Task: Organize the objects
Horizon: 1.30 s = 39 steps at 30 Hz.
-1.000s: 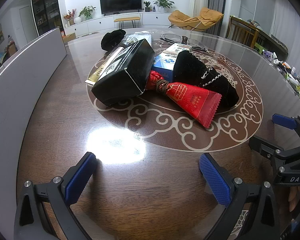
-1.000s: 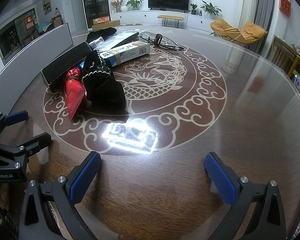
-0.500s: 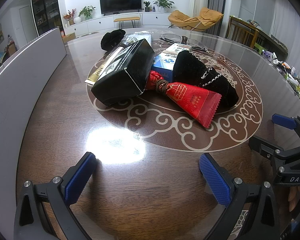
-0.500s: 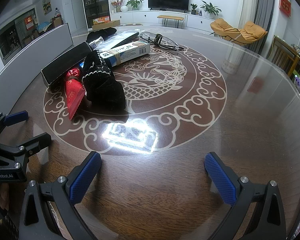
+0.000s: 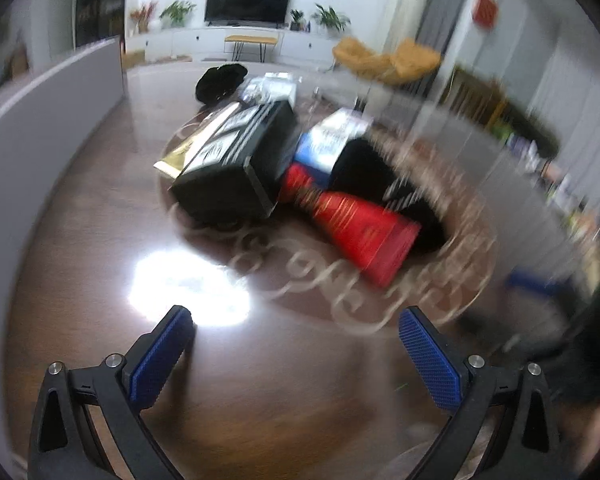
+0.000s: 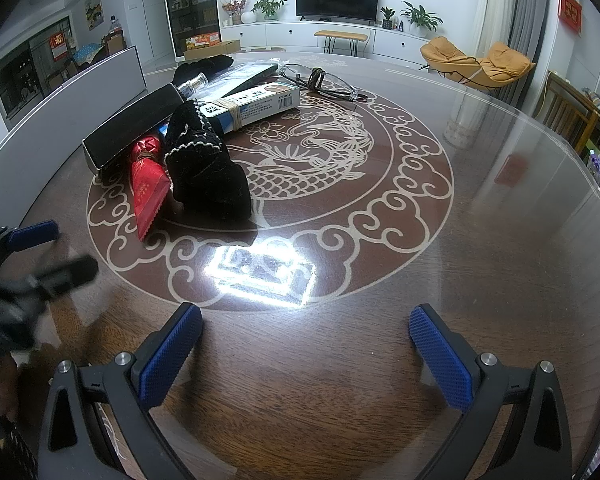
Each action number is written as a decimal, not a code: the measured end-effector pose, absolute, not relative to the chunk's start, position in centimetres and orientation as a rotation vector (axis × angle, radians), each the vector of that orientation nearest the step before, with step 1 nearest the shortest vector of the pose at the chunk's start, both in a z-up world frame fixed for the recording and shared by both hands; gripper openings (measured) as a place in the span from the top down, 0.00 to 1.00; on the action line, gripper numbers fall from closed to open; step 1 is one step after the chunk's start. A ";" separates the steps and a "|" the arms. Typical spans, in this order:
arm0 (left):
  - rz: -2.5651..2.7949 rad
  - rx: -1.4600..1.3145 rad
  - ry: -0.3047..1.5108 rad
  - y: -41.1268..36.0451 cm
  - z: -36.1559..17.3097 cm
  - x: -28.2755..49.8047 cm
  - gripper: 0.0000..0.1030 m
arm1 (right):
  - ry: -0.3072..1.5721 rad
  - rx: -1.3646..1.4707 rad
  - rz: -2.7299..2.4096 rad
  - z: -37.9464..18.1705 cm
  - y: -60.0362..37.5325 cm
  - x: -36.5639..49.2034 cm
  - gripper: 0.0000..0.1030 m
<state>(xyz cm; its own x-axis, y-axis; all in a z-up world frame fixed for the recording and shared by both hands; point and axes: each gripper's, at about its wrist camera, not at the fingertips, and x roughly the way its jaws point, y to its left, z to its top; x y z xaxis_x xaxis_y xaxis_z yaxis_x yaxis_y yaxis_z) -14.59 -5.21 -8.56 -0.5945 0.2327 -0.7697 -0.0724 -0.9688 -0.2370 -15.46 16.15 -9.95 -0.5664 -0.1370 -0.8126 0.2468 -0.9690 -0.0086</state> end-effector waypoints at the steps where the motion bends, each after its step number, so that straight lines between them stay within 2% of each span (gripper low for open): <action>1: 2.647 -1.315 -0.306 -5.2 -8.3 -15.1 0.00 | 0.178 1.332 -2.597 -10.0 16.1 -15.5 0.00; 8: 2.728 -1.393 -0.415 -4.1 -9.0 -21.3 0.00 | 0.178 1.331 -2.597 -10.0 16.1 -15.5 0.00; 11: 2.779 -1.428 -0.398 -4.0 -9.2 -23.1 0.00 | 0.178 1.332 -2.597 -10.0 16.1 -15.5 0.00; 14: 2.795 -1.466 -0.303 -3.7 -9.4 -24.4 0.02 | 0.178 1.331 -2.597 -10.0 16.1 -15.5 0.00; 15: 2.813 -1.467 -0.266 -3.7 -9.4 -24.4 0.09 | 0.178 1.331 -2.597 -9.9 16.2 -15.5 0.00; 16: 2.845 -1.465 -0.220 -3.7 -9.4 -24.2 0.27 | 0.178 1.331 -2.597 -10.0 16.1 -15.5 0.00; 17: 2.872 -1.461 -0.176 -3.8 -9.3 -23.7 0.39 | 0.178 1.331 -2.597 -10.0 16.1 -15.5 0.00; 18: 2.880 -1.451 -0.155 -3.9 -9.3 -23.3 0.43 | 0.178 1.331 -2.597 -9.9 16.2 -15.5 0.00; 20: 2.891 -1.436 -0.088 -4.1 -9.4 -22.5 0.66 | 0.178 1.331 -2.597 -10.0 16.1 -15.5 0.00; 23: 2.865 -1.419 -0.018 -4.6 -9.2 -20.2 0.72 | 0.178 1.331 -2.597 -10.0 16.1 -15.5 0.00; 34: 2.762 -1.359 0.084 -6.5 -9.0 -10.8 0.70 | 0.178 1.331 -2.597 -10.0 16.1 -15.5 0.00; 36: 2.781 -1.344 0.101 -6.9 -9.1 -10.5 0.53 | 0.178 1.331 -2.597 -10.0 16.1 -15.5 0.00; 37: 2.801 -1.350 0.106 -7.1 -9.2 -10.6 0.31 | 0.178 1.331 -2.597 -10.0 16.1 -15.5 0.00; 38: 2.806 -1.375 0.085 -7.4 -9.5 -11.0 0.16 | 0.178 1.331 -2.597 -10.0 16.1 -15.5 0.00; 39: 2.796 -1.397 0.031 -7.9 -9.6 -11.3 0.15 | 0.178 1.331 -2.597 -10.0 16.1 -15.5 0.00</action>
<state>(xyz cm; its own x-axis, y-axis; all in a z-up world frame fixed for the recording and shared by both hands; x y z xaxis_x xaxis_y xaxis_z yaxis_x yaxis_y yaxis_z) -11.33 -7.86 -9.63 -0.6002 0.0054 -0.7998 -0.0233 -0.9997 0.0108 -15.50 16.11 -9.98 -0.5669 -0.1373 -0.8123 0.2471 -0.9690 -0.0087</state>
